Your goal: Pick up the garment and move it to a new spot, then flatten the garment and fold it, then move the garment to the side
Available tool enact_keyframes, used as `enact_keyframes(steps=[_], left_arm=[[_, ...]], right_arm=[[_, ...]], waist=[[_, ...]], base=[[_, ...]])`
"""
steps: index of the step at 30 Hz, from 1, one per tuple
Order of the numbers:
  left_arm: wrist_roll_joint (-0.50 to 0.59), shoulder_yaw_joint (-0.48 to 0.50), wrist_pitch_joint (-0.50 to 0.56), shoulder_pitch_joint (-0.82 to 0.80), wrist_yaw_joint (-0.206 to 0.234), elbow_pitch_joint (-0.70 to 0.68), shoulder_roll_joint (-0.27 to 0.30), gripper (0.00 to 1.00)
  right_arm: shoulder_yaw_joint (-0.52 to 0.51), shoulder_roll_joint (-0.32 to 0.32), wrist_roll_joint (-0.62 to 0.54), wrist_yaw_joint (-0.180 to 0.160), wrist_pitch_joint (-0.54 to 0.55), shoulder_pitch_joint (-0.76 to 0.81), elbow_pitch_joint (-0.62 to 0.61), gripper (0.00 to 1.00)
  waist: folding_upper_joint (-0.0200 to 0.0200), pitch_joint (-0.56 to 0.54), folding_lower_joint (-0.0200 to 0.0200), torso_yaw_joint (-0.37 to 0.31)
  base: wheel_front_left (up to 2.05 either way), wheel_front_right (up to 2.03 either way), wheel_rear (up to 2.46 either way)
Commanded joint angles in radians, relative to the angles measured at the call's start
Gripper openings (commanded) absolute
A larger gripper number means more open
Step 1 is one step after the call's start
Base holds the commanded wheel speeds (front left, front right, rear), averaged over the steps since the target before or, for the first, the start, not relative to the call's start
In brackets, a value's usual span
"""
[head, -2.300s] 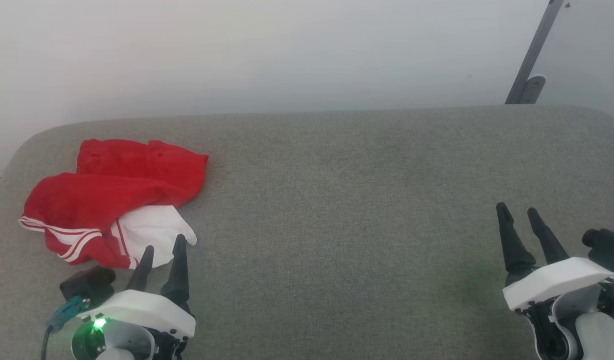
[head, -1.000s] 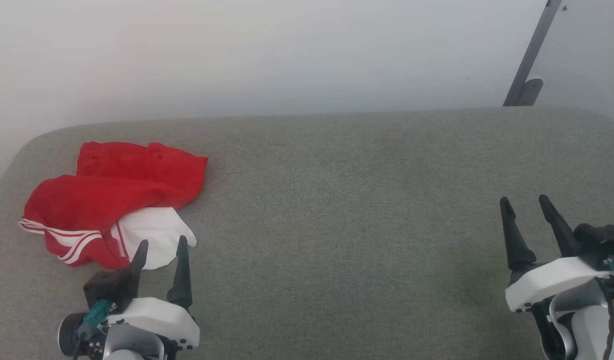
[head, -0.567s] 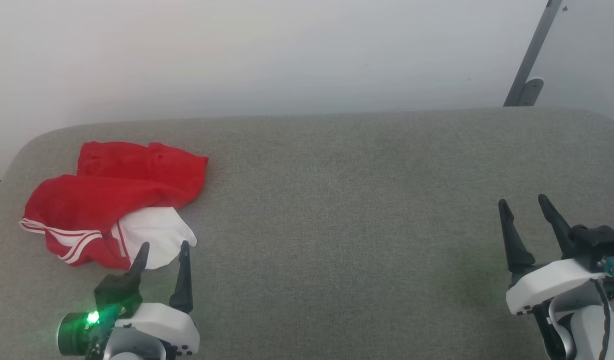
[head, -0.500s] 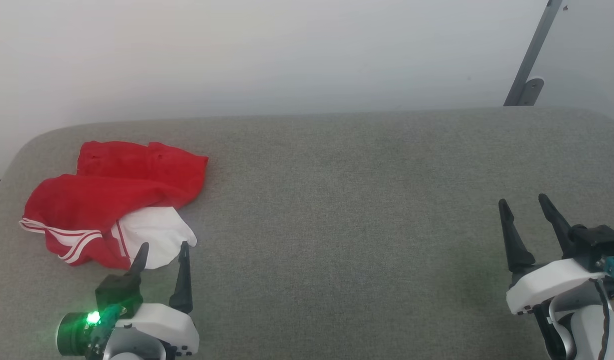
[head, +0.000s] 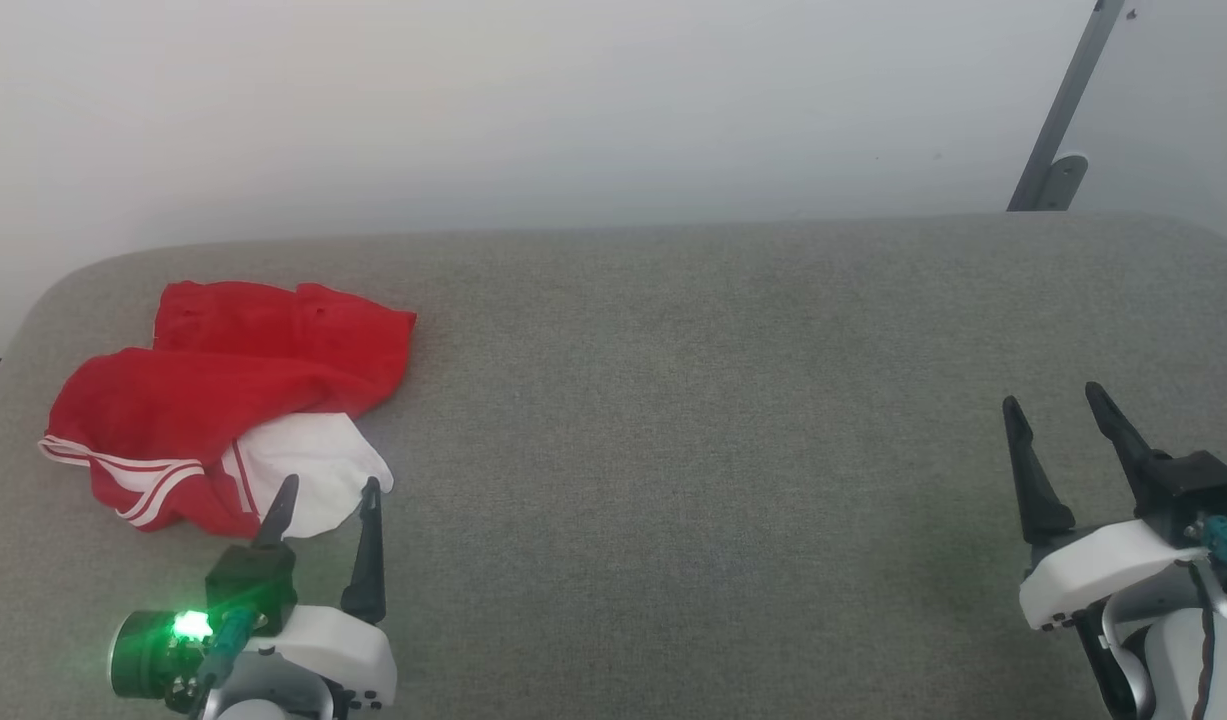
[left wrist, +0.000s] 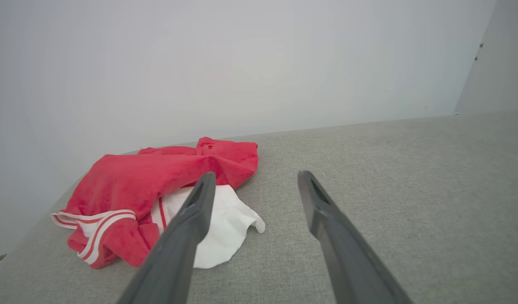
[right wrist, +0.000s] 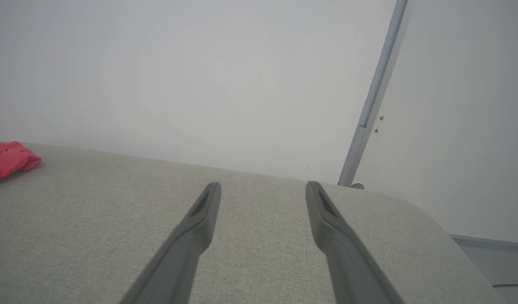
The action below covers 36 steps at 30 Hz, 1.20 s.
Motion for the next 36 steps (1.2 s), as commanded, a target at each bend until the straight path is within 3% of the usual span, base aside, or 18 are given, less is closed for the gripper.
enact_keyframes(steps=[1,14,26,36], left_arm=[[0.027,0.006,-0.01,-0.012,-0.006,0.005,-0.002,1.0],[0.006,0.034,-0.009,-0.031,-0.036,0.039,-0.025,1.0],[0.017,0.07,-0.009,-0.019,-0.019,0.025,-0.041,1.0],[-0.012,0.097,-0.008,0.026,-0.002,-0.03,-0.073,1.0]], right_arm=[[0.003,-0.005,-0.021,0.0,-0.012,-0.011,0.003,1.0],[-0.003,0.008,0.027,0.0,-0.011,0.007,-0.007,1.0],[0.104,0.027,0.04,0.0,-0.01,-0.008,-0.024,1.0],[0.175,0.039,0.055,0.0,-0.01,-0.023,-0.023,1.0]], waist=[[0.0,-0.001,0.0,0.0],[0.0,0.0,0.0,0.052],[0.0,0.017,0.0,0.304],[0.0,0.034,0.0,0.473]], base=[[0.0,0.0,0.0],[0.0,0.0,0.0],[0.0,0.0,0.0],[0.0,0.0,0.0]])
